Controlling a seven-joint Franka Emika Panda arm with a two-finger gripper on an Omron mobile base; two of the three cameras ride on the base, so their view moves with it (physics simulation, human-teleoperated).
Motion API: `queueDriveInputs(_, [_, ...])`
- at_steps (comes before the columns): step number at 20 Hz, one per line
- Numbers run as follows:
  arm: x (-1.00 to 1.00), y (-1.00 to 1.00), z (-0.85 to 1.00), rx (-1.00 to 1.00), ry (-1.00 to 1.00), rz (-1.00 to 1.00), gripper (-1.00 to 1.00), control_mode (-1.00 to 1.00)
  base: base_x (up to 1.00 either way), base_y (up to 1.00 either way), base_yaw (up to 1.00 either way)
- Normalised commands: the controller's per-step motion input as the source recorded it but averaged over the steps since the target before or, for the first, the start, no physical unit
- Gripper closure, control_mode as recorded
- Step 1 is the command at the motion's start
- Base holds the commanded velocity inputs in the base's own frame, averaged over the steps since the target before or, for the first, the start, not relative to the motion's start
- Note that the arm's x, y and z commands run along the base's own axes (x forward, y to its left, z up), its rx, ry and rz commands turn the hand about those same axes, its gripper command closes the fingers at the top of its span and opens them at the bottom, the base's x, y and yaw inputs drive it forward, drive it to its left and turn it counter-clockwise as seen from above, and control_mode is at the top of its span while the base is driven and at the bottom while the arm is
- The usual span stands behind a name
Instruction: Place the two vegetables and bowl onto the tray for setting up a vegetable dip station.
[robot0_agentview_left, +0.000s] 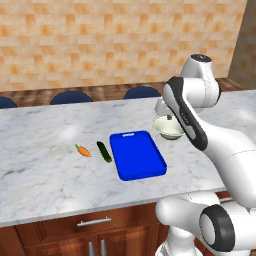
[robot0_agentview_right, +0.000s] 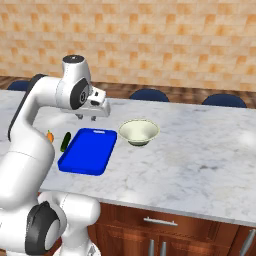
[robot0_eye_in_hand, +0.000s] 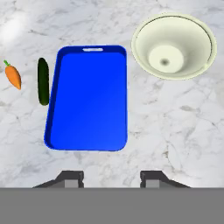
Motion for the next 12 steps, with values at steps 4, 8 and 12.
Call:
queueDriveInputs(4, [-0.03, -0.01, 0.00, 0.00, 0.00, 0.00, -1.00, -1.00, 0.00, 0.00, 0.00])
queueDriveInputs(8, [-0.08, -0.06, -0.05, 0.02, -0.06, 0.00, -1.00, -1.00, 0.00, 0.00, 0.00])
queueDriveInputs(12, [-0.09, -0.33, -0.05, 0.21, -0.17, -0.01, -1.00, -1.00, 0.00, 0.00, 0.00])
